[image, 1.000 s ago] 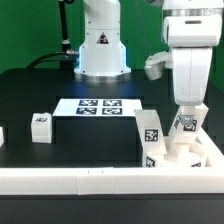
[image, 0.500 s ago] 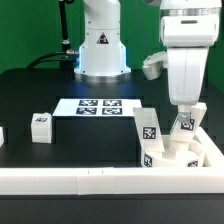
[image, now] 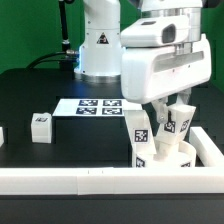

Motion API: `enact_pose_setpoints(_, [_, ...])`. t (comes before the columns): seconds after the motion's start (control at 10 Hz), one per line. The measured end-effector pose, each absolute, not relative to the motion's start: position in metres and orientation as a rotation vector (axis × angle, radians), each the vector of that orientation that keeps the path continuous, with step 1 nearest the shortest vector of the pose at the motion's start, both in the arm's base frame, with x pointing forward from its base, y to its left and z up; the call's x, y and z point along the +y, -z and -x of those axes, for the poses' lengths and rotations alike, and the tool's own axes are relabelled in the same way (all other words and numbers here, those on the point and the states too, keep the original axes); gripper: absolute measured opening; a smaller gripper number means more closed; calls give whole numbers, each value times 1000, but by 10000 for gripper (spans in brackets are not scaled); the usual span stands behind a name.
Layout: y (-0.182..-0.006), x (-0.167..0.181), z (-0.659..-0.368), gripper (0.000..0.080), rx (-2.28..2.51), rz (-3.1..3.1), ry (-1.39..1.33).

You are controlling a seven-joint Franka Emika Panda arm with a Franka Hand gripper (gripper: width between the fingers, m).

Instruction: Assemble stool

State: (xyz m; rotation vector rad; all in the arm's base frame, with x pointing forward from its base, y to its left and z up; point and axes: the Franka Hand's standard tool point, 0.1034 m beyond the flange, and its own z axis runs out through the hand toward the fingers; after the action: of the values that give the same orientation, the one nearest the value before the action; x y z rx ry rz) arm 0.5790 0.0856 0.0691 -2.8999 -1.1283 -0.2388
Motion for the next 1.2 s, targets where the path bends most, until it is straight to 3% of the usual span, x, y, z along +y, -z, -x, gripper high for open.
enact_pose_setpoints(0.5, [-69,83,-580,337,-429,3037,250])
enact_pose_setpoints(1.2, [-71,82,-581,337,1042,2732,247])
